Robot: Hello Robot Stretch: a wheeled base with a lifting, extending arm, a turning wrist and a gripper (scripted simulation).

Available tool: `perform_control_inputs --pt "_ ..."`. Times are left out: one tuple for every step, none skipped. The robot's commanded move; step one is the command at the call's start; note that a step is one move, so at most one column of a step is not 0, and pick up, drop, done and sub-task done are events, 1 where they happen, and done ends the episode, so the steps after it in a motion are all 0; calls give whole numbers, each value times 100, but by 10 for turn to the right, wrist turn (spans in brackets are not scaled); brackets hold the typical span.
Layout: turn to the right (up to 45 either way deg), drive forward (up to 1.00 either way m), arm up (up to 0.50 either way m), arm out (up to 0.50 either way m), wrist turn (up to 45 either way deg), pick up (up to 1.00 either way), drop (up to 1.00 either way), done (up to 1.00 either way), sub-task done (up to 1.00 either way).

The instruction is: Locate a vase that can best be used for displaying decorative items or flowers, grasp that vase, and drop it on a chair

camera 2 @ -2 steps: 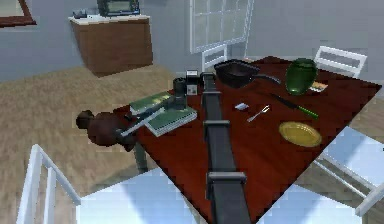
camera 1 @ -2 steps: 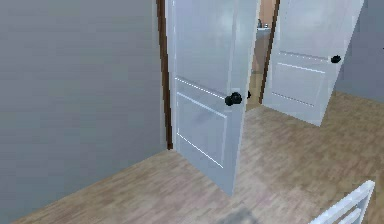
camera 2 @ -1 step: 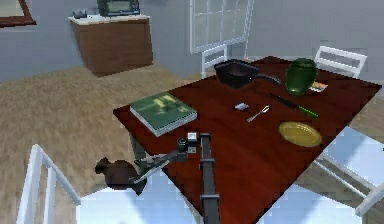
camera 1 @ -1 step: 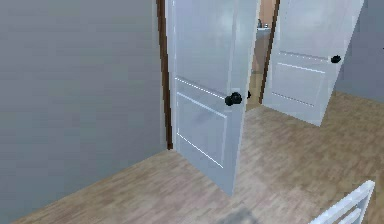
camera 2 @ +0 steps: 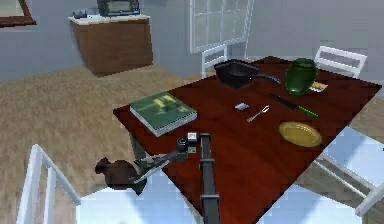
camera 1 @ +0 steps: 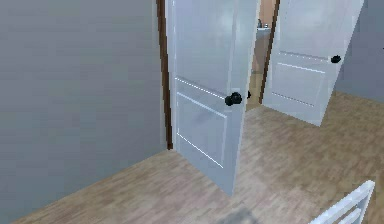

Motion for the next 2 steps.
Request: perform_control_inputs --pt "0 0 0 0 0 0 100 0 0" --pt "0 0 10 0 0 0 0 0 0"
